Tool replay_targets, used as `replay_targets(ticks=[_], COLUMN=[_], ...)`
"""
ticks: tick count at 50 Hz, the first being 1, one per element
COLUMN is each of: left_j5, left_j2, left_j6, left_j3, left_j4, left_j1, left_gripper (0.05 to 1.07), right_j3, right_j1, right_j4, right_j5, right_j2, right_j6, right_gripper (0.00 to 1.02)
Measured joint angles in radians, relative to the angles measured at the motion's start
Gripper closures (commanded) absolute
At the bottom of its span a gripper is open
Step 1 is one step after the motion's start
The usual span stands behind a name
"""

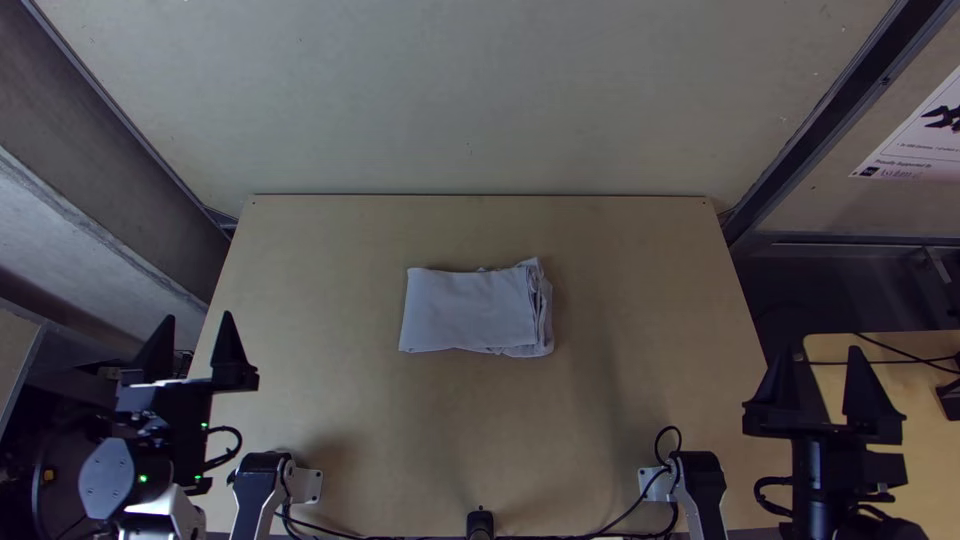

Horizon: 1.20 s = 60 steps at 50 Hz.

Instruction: Fold the t-shirt

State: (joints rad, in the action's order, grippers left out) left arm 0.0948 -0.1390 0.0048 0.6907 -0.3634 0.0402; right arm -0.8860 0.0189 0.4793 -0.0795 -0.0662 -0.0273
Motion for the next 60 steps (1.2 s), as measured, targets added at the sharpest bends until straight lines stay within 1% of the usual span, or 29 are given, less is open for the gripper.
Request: replay_targets(ticks=[9,19,37,50,56,60], left_j5=[0.005,0.039,0.049,0.048,0.048,0.048], left_j2=[0.119,0.126,0.126,0.127,0.127,0.129], left_j6=[0.023,0.046,0.056,0.057,0.061,0.086], left_j3=[-0.144,-0.245,-0.424,-0.565,-0.610,-0.615], left_j4=[0.034,0.105,0.245,0.295,0.306,0.313], left_j1=[0.013,0.049,0.063,0.062,0.060,0.060], left_gripper=[0.10,0.10,0.10,0.10,0.10,0.10], right_j3=[0.071,0.195,0.526,0.681,0.727,0.768], right_j1=[0.000,0.001,0.001,0.000,0.000,0.000], right_j4=[-0.001,-0.013,-0.198,-0.223,-0.291,-0.330], right_j5=[0.000,0.000,0.000,0.000,0.000,0.000], right_j2=[0.059,0.062,0.063,0.063,0.063,0.067], right_j6=[0.001,0.019,0.053,0.060,0.060,0.059], right_gripper=[0.03,0.03,0.03,0.03,0.03,0.03])
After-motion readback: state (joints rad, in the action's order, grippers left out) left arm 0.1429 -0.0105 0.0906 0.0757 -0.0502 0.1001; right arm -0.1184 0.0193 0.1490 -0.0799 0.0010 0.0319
